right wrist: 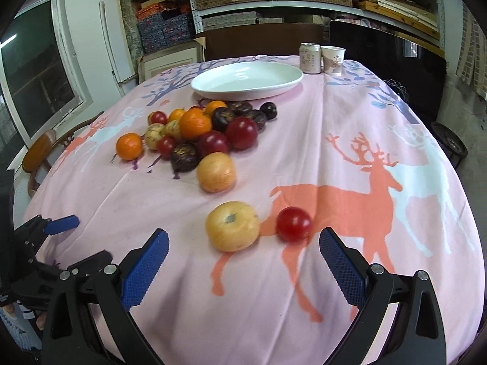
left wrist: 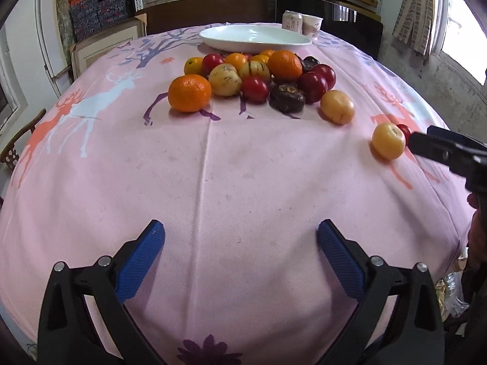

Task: Organize fruits
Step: 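Grasp the orange mandarin with the left tool while the right tool grasps a red tomato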

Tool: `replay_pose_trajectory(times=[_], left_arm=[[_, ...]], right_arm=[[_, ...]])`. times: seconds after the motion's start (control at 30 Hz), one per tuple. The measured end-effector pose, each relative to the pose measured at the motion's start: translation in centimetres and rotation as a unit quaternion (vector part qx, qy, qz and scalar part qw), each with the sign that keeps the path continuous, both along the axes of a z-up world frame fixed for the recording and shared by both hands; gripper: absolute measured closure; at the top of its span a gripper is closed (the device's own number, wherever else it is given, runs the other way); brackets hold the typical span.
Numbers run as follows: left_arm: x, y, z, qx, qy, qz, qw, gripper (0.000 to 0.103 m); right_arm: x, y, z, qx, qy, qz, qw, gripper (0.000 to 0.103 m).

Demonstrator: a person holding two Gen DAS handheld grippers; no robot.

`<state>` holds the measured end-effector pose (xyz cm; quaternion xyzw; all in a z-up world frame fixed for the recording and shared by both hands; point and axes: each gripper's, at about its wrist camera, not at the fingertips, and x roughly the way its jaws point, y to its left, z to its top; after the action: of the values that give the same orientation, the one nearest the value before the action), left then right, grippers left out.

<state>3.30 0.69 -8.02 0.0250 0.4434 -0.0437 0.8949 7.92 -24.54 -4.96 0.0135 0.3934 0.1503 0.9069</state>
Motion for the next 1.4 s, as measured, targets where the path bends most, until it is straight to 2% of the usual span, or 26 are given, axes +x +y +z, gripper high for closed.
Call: replay_pose_trajectory(times=[0.03, 0.2, 0.27, 0.37, 0.43, 0.47, 0.53, 0.57, 0.67, 0.8, 0.9, 1.1, 1.13, 1.17, 1.27, 1.33, 1.4], left_arm=[[0.1, 0.0, -0.1, -0.003, 0.000, 0.000, 1.0000, 0.004], [0.1, 0.1, -0.3, -0.005, -0.015, -0.010, 0.9998, 0.004], [-0.5, 0.5, -0.5, -0.015, -0.039, -0.010, 0.9991, 0.004], [-1.4, 0.5, -0.8, -0.012, -0.068, -0.028, 0.9972, 0.004], [-1.1, 1.4, -0.3, -0.036, -0.053, -0.054, 0.9964, 0.004], [-1.0, 2.3, 0.0, -0.065, -0.049, -0.056, 0.9951, 0.004], [-0.3, 4.3, 0.7, -0.123, -0.040, -0.044, 0.9907, 0.004], [0.2, 5.0, 1.1, -0.126, -0.036, -0.035, 0.9907, 0.004], [2.5, 6.8, 2.5, -0.090, -0.045, -0.013, 0.9949, 0.004], [6.1, 7.5, 3.8, -0.064, -0.044, -0.023, 0.9967, 0.004], [8.8, 6.9, 3.7, -0.027, -0.043, -0.036, 0.9980, 0.004], [12.8, 5.1, 2.4, 0.003, -0.029, -0.070, 0.9971, 0.006], [13.3, 4.8, 2.3, 0.005, -0.029, -0.077, 0.9966, 0.011], [13.8, 4.6, 2.2, 0.007, -0.028, -0.082, 0.9962, 0.024], [14.9, 4.3, 1.4, -0.001, -0.014, -0.094, 0.9954, 0.037], [15.1, 4.4, 1.0, -0.005, -0.009, -0.095, 0.9954, 0.041], [14.9, 4.6, 1.4, -0.019, -0.016, -0.096, 0.9950, 0.043]], right_arm=[[0.2, -0.7, 0.0, 0.011, 0.000, -0.004, 1.000, 0.005], [0.2, -2.1, 0.1, 0.021, -0.005, -0.004, 1.000, 0.022], [0.0, -2.0, 0.2, 0.009, -0.008, -0.001, 1.000, 0.027], [0.2, -1.6, -0.1, -0.030, -0.019, -0.006, 0.999, 0.029], [0.6, -2.0, -0.4, -0.038, -0.014, -0.012, 0.999, 0.034], [0.8, -2.3, -0.5, -0.032, -0.007, -0.014, 0.999, 0.038], [1.3, -2.7, -0.9, -0.027, 0.005, -0.015, 1.000, 0.044], [1.5, -2.7, -1.1, -0.029, 0.009, -0.014, 0.999, 0.046], [2.1, -2.6, -1.4, -0.036, 0.018, -0.015, 0.999, 0.050], [2.7, -2.1, -1.9, -0.038, 0.029, -0.009, 0.999, 0.054], [3.2, -1.5, -2.3, -0.047, 0.038, -0.004, 0.998, 0.062], [3.6, -1.5, -2.7, -0.043, 0.049, -0.007, 0.998, 0.066], [3.6, -1.5, -2.7, -0.043, 0.048, -0.007, 0.998, 0.066], [3.6, -1.4, -2.8, -0.046, 0.046, -0.007, 0.998, 0.067], [3.5, -1.1, -2.9, -0.057, 0.040, -0.008, 0.998, 0.068], [3.4, -0.9, -2.9, -0.064, 0.035, -0.004, 0.997, 0.073], [3.3, -0.7, -2.8, -0.071, 0.031, -0.004, 0.997, 0.074]])
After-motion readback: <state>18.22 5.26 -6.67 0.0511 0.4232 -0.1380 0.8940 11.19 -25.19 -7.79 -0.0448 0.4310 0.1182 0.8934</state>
